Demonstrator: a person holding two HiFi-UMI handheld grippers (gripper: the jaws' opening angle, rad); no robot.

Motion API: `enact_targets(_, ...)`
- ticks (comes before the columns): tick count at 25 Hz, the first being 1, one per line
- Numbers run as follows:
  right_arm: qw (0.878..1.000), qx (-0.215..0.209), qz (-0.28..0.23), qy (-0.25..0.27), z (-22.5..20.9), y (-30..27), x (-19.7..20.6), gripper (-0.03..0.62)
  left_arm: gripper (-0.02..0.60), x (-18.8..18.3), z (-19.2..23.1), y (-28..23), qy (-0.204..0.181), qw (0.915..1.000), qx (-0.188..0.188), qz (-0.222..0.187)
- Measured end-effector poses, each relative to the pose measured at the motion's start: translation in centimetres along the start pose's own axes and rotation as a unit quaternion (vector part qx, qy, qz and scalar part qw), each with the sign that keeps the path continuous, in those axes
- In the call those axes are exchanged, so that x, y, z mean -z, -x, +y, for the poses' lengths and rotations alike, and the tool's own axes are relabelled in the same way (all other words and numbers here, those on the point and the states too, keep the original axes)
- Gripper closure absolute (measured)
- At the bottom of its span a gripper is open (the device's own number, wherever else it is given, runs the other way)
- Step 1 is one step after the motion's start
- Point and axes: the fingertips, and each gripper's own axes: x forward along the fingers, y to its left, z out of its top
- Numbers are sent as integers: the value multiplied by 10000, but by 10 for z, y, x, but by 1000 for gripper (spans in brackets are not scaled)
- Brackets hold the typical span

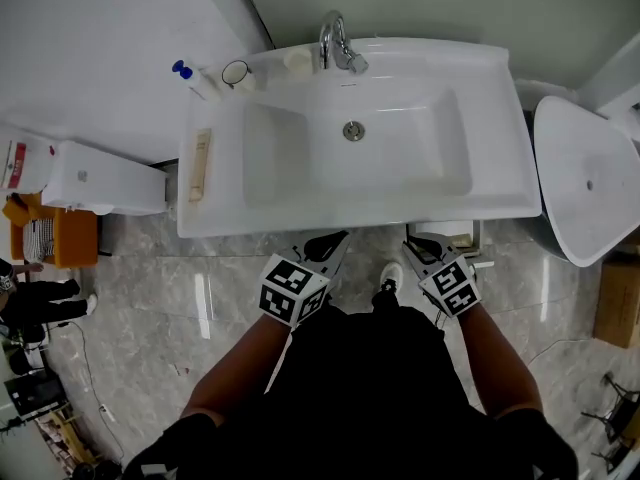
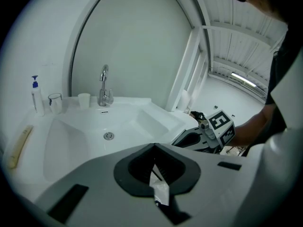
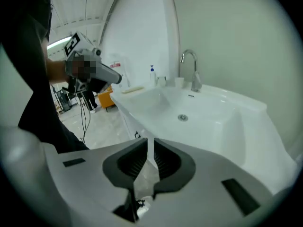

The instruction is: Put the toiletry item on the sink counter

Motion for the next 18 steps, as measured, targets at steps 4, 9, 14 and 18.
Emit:
enact_targets(4, 9985, 171, -502, -163, 11, 12, -56, 559, 581, -21, 6, 22, -142, 9995, 55, -282)
enact_targets(9, 9909, 466, -959, -826, 15, 25, -110, 559, 581, -44, 17, 50, -278, 9978, 20, -603)
enact_targets(14, 9787, 539, -1616, -1146, 26, 39, -155, 561, 581, -59, 23, 79, -415, 9954, -37, -857)
enact_targets(18, 9747, 543, -1852, -1131, 39, 44, -179, 574, 581, -71, 26, 96, -461, 9932, -38, -1069)
